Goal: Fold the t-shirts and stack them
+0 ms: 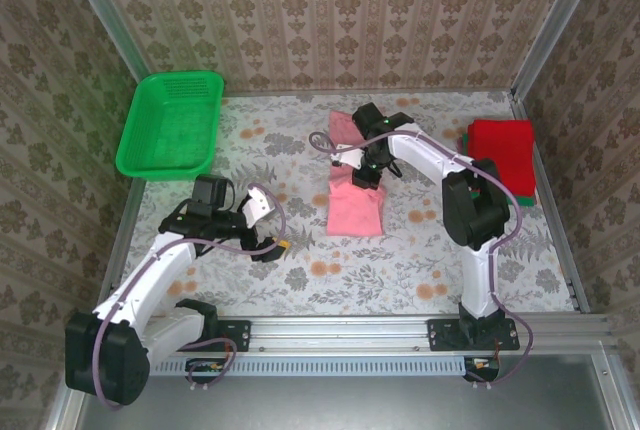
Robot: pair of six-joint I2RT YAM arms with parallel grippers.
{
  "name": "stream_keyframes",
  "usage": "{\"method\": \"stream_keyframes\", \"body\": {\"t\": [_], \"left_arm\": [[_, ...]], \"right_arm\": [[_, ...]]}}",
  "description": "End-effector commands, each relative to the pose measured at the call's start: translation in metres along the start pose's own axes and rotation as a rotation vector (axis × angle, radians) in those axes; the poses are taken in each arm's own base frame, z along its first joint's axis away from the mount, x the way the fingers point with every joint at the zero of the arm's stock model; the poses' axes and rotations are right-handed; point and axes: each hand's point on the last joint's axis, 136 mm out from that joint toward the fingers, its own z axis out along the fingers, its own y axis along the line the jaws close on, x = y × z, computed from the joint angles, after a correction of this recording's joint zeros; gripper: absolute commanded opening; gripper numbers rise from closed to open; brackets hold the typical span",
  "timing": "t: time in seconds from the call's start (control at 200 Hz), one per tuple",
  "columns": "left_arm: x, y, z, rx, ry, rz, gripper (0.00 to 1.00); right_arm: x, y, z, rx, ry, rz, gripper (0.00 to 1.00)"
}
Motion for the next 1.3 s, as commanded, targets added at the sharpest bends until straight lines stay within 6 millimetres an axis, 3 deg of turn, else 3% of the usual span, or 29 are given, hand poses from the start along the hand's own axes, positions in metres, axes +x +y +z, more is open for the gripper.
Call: {"method": "stream_keyframes", "body": {"t": [0.0,0.1,0.19,0.25,0.355,0.4,0.485,0.605,0.795,0.885,0.98,1.115,1.195,1.295], "left_arm": [[-0.009,-0.004,-0.006,0.001,-0.033,0.002,1.00],[-0.009,-0.005,-0.008,-0.004,-0.037,-0.001,1.00],[-0.008,-0.006,-0.008,-0.004,-0.043,-0.008,1.00],[-0.008,-0.007,-0.008,-0.003,-0.044,-0.012,1.00],[-0.008,-0.006,-0.007,-0.007,-0.046,-0.020,1.00],[-0.008,-0.006,-0.007,-0.010,-0.050,-0.020,1.00],[-0.008,-0.005,-0.007,-0.016,-0.054,-0.024,1.00],[-0.007,-0.003,-0.005,-0.022,-0.058,-0.030,1.00],[-0.006,-0.002,-0.004,-0.021,-0.057,-0.029,1.00],[-0.004,-0.002,-0.003,-0.020,-0.054,-0.029,1.00],[-0.003,-0.003,-0.002,-0.013,-0.053,-0.033,1.00],[-0.001,-0.004,0.001,0.002,-0.055,-0.040,1.00],[-0.001,-0.004,0.003,0.012,-0.055,-0.043,1.00],[-0.001,-0.003,0.003,0.017,-0.053,-0.046,1.00]], "right_arm": [[0.003,-0.016,0.010,0.041,0.021,0.008,0.00],[0.001,-0.023,0.014,0.063,-0.001,0.025,0.03],[-0.002,-0.031,0.015,0.102,-0.017,0.035,0.26],[-0.003,-0.038,0.009,0.142,-0.022,0.050,0.49],[-0.009,-0.048,-0.010,0.225,-0.062,0.082,0.71],[-0.013,-0.048,-0.019,0.249,-0.096,0.088,0.74],[-0.018,-0.038,-0.033,0.265,-0.160,0.082,0.77],[-0.016,-0.010,-0.034,0.237,-0.181,0.044,0.77],[-0.008,0.064,-0.032,0.143,-0.174,-0.066,0.76],[0.004,0.102,-0.027,0.095,-0.132,-0.112,0.72],[0.016,0.129,-0.022,0.081,-0.103,-0.132,0.66],[0.028,0.136,-0.008,0.094,-0.056,-0.134,0.61],[0.030,0.128,0.000,0.129,-0.024,-0.136,0.59],[0.019,0.111,0.007,0.188,-0.029,-0.155,0.59]]}}
